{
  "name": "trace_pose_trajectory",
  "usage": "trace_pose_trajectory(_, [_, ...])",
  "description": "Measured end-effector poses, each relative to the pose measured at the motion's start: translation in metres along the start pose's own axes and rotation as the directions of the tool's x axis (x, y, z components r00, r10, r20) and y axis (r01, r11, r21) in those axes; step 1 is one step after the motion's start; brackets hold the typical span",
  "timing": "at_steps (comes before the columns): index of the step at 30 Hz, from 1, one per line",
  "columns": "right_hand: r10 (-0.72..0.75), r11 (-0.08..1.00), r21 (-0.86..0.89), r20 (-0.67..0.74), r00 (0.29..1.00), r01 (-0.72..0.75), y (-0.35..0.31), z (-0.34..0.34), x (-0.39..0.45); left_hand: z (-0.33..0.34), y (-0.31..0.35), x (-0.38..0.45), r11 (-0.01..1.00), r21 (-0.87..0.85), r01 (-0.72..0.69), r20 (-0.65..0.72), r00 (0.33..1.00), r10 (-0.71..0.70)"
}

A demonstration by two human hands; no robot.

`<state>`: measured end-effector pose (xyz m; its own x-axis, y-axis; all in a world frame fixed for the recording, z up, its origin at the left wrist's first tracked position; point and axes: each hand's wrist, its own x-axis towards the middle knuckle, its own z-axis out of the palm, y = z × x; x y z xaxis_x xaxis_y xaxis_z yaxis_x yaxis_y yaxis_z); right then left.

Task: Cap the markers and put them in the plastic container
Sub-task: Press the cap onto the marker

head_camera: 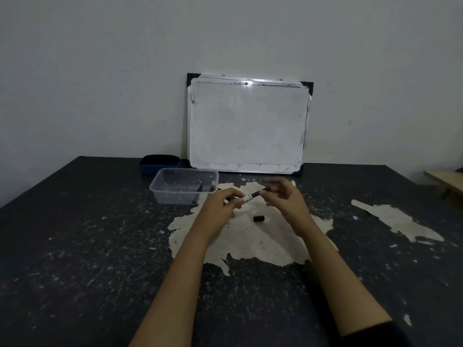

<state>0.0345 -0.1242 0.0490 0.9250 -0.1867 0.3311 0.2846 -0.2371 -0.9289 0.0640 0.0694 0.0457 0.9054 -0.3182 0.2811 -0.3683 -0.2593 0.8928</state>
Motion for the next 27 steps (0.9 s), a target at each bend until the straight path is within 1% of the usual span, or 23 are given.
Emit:
trace_pose_trajectory(1, [0.005, 0.999, 0.043, -0.032, 0.999, -0.004, -0.001, 0.003, 0.000, 0.002, 0.001, -0.001, 1.000, -0.023, 0.001, 0.008, 1.000, -0.001])
trace_pose_trajectory(3, [-0.021, 0.999, 0.038, -0.065, 0.998, 0.024, -0.003, 0.008, -0.001, 0.004, 0.001, -0.001, 0.998, -0.067, 0.009, 0.023, 1.000, -0.008])
trace_pose_trajectory(8, [-0.094, 0.994, -0.052, -0.012, 0.995, 0.094, -0.003, 0.012, -0.005, 0.008, 0.001, 0.001, 0.989, -0.147, 0.032, 0.001, 0.999, -0.033])
trace_pose_trajectory(12, [-0.072, 0.992, -0.102, -0.012, 0.997, 0.071, -0.002, 0.007, -0.003, 0.007, 0.000, 0.001, 0.982, -0.175, 0.076, -0.006, 0.997, -0.078])
trace_pose_trajectory(13, [-0.070, 0.986, -0.153, -0.008, 0.998, 0.067, 0.001, 0.004, -0.002, 0.007, -0.001, 0.002, 0.979, -0.181, 0.092, -0.007, 0.996, -0.094])
trace_pose_trajectory(15, [-0.036, 0.946, -0.321, 0.061, 0.997, 0.054, 0.007, -0.004, -0.001, 0.007, -0.003, 0.002, 0.976, -0.179, 0.123, -0.004, 0.992, -0.126])
trace_pose_trajectory(17, [0.068, 0.891, -0.453, 0.154, 0.986, 0.009, 0.011, -0.011, -0.001, 0.007, -0.004, 0.003, 0.974, -0.177, 0.139, 0.000, 0.990, -0.141])
trace_pose_trajectory(19, [0.152, 0.858, -0.513, 0.211, 0.966, -0.023, 0.010, -0.016, -0.004, 0.007, -0.005, 0.002, 0.972, -0.178, 0.152, 0.004, 0.988, -0.153])
trace_pose_trajectory(21, [0.168, 0.846, -0.533, 0.231, 0.958, -0.020, 0.012, -0.018, -0.004, 0.008, -0.005, 0.002, 0.970, -0.172, 0.171, 0.014, 0.985, -0.171])
trace_pose_trajectory(24, [0.130, 0.854, -0.520, 0.225, 0.966, 0.006, 0.015, -0.016, -0.004, 0.009, -0.007, 0.003, 0.968, -0.163, 0.193, 0.039, 0.981, -0.189])
trace_pose_trajectory(25, [0.113, 0.863, -0.505, 0.211, 0.971, 0.010, 0.015, -0.015, -0.004, 0.009, -0.007, 0.003, 0.967, -0.164, 0.197, 0.044, 0.980, -0.192])
trace_pose_trajectory(27, [0.048, 0.910, -0.414, 0.167, 0.985, 0.026, 0.015, -0.014, -0.001, 0.009, -0.006, 0.003, 0.967, -0.167, 0.194, 0.053, 0.981, -0.188])
